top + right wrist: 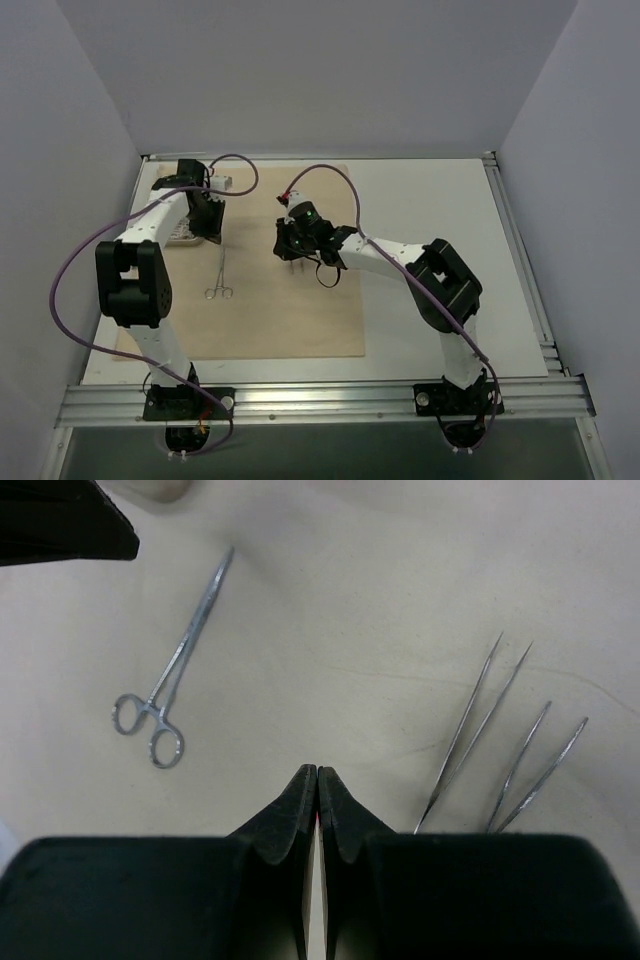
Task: Open and lay out the surgical kit
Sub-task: Pick up the medical item from the container.
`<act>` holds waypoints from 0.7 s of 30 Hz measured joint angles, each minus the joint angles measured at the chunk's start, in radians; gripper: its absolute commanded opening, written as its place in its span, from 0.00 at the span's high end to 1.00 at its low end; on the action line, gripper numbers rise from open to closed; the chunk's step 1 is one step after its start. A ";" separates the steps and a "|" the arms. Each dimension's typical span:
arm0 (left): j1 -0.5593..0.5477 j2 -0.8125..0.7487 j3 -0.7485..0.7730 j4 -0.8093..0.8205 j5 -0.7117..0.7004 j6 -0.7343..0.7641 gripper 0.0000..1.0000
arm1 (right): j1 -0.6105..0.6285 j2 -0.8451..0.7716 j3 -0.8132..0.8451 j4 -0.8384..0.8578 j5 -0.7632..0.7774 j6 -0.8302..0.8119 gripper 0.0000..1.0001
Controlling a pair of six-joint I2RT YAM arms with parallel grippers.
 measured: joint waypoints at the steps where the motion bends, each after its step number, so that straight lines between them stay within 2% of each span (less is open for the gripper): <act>1: 0.002 -0.020 0.020 -0.008 0.003 0.000 0.81 | -0.001 -0.012 0.005 -0.002 0.000 -0.002 1.00; 6: 0.042 -0.085 0.139 -0.031 0.033 0.001 0.75 | -0.022 -0.100 0.019 -0.016 0.000 -0.019 1.00; 10: 0.129 -0.058 0.250 -0.038 0.019 -0.003 0.68 | -0.079 -0.174 0.018 -0.019 0.001 -0.030 1.00; 16: 0.195 0.112 0.417 -0.012 -0.070 -0.015 0.66 | -0.178 -0.218 -0.018 -0.013 0.012 -0.034 1.00; 21: 0.205 0.290 0.513 -0.008 -0.107 -0.026 0.62 | -0.187 -0.212 -0.055 -0.031 0.018 -0.041 1.00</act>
